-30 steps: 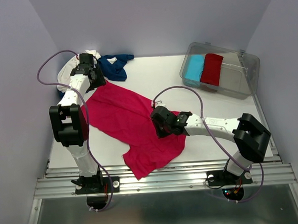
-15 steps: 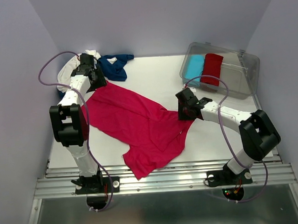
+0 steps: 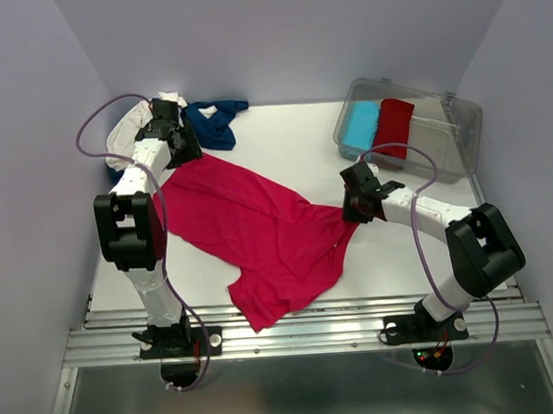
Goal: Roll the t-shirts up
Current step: Fold the T-shirt at the center of the board.
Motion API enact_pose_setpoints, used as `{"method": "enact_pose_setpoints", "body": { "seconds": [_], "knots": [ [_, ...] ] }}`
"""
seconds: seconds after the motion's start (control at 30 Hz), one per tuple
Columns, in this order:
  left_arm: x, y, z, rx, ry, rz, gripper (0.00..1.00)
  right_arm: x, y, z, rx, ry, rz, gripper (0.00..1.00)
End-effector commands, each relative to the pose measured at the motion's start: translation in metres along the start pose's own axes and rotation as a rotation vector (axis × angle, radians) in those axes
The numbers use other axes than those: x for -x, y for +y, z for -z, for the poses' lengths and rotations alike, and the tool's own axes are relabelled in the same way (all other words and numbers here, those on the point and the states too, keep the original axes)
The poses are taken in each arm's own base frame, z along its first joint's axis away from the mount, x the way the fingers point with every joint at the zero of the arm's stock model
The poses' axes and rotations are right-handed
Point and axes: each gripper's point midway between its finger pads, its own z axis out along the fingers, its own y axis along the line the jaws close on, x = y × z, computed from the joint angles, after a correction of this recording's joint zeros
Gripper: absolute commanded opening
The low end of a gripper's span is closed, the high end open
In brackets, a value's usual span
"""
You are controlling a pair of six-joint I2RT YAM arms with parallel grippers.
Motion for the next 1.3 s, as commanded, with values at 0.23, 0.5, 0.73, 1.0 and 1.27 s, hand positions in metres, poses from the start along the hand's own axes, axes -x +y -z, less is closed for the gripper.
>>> {"method": "enact_pose_setpoints", "body": {
  "seconds": [0.23,0.5,0.73,1.0,1.27],
  "knots": [
    [0.005,-0.003,0.005,-0.014,-0.024,-0.014,0.65,0.007,-0.002,0.012,0.037,-0.074,-0.067,0.01],
    [0.006,-0.004,0.004,-0.014,-0.026,-0.011,0.64,-0.009,-0.011,0.030,0.067,-0.069,-0.113,0.01],
    [0.002,-0.014,0.001,-0.061,-0.006,-0.006,0.64,-0.037,-0.026,0.010,0.011,-0.006,-0.124,0.01],
    [-0.008,-0.030,-0.007,-0.103,0.021,-0.009,0.64,-0.040,-0.045,0.017,-0.057,-0.035,-0.137,0.17],
    [-0.027,-0.050,-0.031,-0.115,0.066,-0.020,0.63,0.005,-0.038,0.047,-0.040,-0.166,-0.143,0.23]
  ]
}}
